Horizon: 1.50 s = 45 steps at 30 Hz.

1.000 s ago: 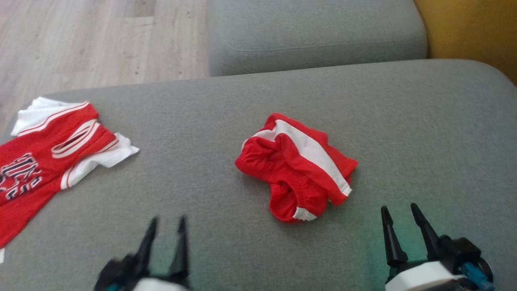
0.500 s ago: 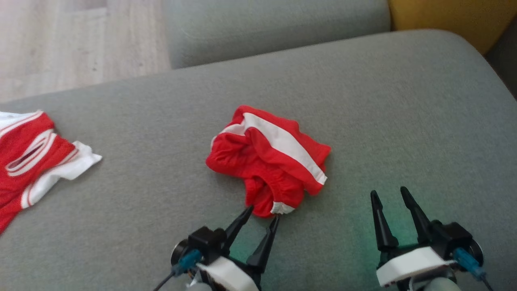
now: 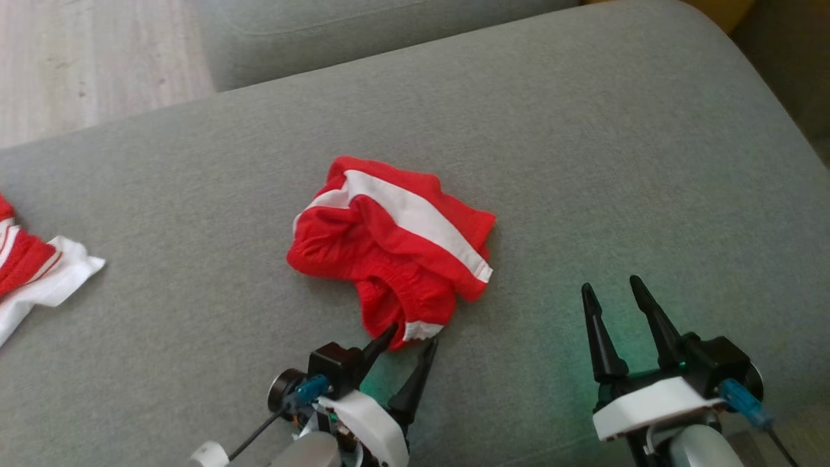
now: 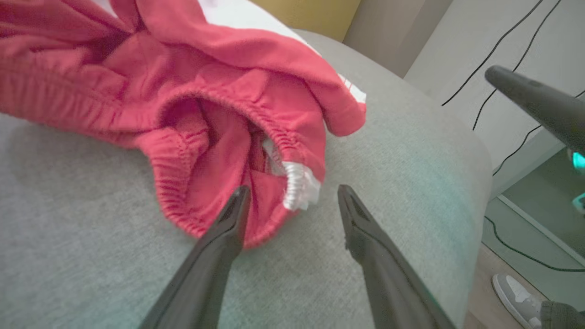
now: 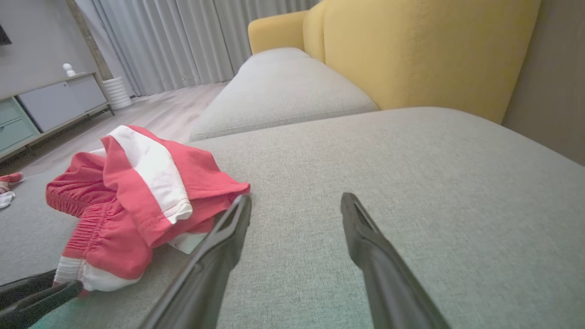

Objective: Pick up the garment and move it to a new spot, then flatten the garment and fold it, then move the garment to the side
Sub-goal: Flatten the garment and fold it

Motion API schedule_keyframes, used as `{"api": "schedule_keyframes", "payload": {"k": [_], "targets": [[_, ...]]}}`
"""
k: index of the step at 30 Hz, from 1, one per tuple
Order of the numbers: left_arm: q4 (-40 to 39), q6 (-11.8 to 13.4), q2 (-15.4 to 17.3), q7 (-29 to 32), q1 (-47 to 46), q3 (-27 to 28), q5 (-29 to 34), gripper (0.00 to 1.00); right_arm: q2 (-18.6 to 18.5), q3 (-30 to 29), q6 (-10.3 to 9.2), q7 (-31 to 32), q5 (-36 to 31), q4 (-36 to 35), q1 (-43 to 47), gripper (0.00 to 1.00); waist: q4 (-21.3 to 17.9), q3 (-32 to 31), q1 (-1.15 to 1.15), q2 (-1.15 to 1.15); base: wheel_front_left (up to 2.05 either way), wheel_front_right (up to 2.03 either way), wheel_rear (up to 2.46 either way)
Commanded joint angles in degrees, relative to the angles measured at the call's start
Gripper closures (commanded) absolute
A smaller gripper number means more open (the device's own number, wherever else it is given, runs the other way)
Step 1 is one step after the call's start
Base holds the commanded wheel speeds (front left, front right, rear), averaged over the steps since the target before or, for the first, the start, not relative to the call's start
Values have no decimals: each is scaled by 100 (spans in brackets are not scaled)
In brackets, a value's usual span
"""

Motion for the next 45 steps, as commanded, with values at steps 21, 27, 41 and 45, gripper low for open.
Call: {"api": "schedule_keyframes", "payload": {"k": [21, 27, 41, 45], "targets": [[-1531, 9, 448, 445, -2343, 583, -2001, 100, -30, 277, 44, -63, 181, -86, -280, 0, -668, -374, -1, 0, 0, 0, 0], [-1863, 9, 679, 663, -2465, 879, -2432, 100, -30, 221, 44, -63, 210, -93, -220, 0, -737, -478, -1, 0, 0, 0, 0], [-3961, 1205, 2412, 861, -264, 1301, -2437, 100, -30, -105, 44, -63, 106, -174, 113, 0, 114, -652, -1, 0, 0, 0, 0], [-4291, 1632, 2804, 631, 1123, 1420, -2607, 100, -30, -68, 44, -63, 89, -149, 191, 0, 340, -672, -1, 0, 0, 0, 0]]}}
